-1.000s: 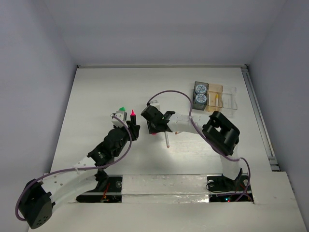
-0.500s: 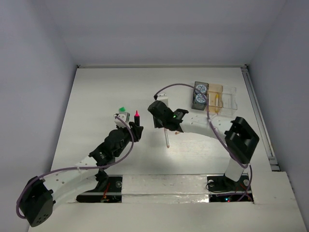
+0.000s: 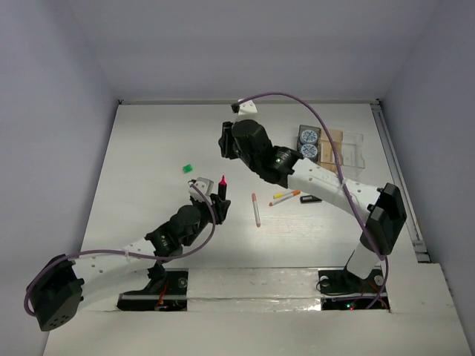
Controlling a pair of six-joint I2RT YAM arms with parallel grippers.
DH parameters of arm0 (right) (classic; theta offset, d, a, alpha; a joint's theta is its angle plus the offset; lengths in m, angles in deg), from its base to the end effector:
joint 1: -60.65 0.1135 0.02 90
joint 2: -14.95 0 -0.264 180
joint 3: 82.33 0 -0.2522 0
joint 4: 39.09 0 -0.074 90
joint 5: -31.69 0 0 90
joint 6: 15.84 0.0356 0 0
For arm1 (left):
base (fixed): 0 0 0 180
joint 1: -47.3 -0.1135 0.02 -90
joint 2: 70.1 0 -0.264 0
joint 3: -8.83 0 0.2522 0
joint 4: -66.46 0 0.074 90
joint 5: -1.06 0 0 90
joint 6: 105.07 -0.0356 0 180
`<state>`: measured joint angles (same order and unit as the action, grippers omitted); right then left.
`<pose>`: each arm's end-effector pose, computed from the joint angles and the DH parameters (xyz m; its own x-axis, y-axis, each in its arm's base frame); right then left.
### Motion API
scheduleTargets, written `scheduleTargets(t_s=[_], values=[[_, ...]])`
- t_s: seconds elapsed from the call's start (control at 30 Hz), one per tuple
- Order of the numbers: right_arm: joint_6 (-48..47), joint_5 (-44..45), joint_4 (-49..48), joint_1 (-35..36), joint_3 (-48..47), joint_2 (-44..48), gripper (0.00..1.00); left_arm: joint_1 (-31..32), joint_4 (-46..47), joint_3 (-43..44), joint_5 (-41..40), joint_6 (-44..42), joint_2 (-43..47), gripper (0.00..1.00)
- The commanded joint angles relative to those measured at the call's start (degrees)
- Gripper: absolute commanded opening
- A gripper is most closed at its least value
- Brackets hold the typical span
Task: Sort the stationery into containers
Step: Close the pen cap on the pen.
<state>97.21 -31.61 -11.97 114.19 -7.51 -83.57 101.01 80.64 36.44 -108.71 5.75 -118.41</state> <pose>0.2558 0.3192 0.3669 -0.3745 0.0817 -0.9236 -0.3496 0.9101 0.2223 0.1205 -0.1437 0.2093 -0.2617 -0.2087 -0.9423 0.4992 0.8063 -0.3172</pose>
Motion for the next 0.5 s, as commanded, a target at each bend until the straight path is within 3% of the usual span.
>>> scheduleTargets(t_s=[0.0,0.1,0.3,0.4,0.47], values=[[-1.9,-4.8,-11.2,0.0,6.5,4.1,0.11,0.3,7.7,1.4,2.6,-0.4,1.5,0.0],[-1.6,-9.0,-21.0,-0.7,16.0,11.2,0.1,0.3,10.8,0.7,7.4,1.7,3.8,0.0],[4.7,-28.9,-38.5,-9.1,32.0,26.2,0.06,-5.5,22.4,0.7,22.7,11.0,5.3,0.0],[6.2,-35.3,-42.1,-12.0,34.9,31.7,0.06,-11.6,32.5,-0.6,37.3,19.6,1.7,0.0],[6.0,-36.1,-43.2,-12.5,35.6,33.6,0.07,-13.9,42.0,-1.4,41.5,24.1,-1.4,0.0]])
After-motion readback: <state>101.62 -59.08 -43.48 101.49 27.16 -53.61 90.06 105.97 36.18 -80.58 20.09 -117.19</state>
